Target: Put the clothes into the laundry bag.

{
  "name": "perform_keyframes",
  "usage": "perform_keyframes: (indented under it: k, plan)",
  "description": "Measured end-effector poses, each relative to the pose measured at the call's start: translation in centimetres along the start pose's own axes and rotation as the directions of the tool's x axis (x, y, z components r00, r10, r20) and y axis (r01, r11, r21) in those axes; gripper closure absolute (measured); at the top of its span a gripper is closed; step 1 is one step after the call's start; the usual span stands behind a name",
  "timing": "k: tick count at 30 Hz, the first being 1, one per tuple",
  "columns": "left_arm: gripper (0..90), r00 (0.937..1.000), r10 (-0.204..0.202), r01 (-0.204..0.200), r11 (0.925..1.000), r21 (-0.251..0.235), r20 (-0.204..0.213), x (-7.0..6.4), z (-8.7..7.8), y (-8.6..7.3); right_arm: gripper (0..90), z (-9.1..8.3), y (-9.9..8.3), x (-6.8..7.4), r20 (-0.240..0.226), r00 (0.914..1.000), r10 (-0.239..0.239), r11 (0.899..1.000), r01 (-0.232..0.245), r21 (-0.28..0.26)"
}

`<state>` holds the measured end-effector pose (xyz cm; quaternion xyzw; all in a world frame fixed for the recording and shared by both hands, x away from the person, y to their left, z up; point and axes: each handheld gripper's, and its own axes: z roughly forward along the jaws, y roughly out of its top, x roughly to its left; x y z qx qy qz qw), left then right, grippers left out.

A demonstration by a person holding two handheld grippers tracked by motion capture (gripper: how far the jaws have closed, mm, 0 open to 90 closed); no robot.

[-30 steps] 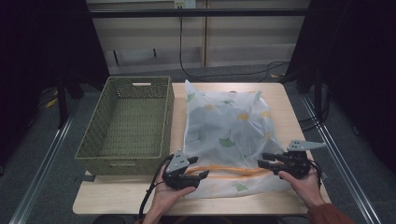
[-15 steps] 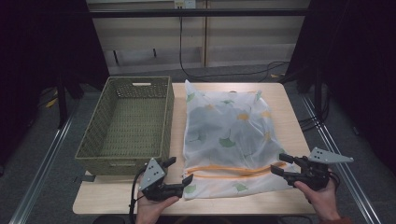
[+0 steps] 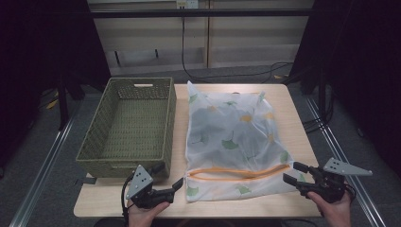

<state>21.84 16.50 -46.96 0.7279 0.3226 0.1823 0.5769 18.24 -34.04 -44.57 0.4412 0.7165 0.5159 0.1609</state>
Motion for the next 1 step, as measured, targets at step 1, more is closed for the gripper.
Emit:
perform_keyframes:
  k: [1]
  plan:
    - [17.3, 1.0000, 0.000, 0.000, 1.0000, 0.005, 0.000, 0.03, 0.02, -0.02, 31.0, 0.34, -0.02, 0.00, -0.009, 0.9999, -0.007, 1.000, 0.007, 0.014]
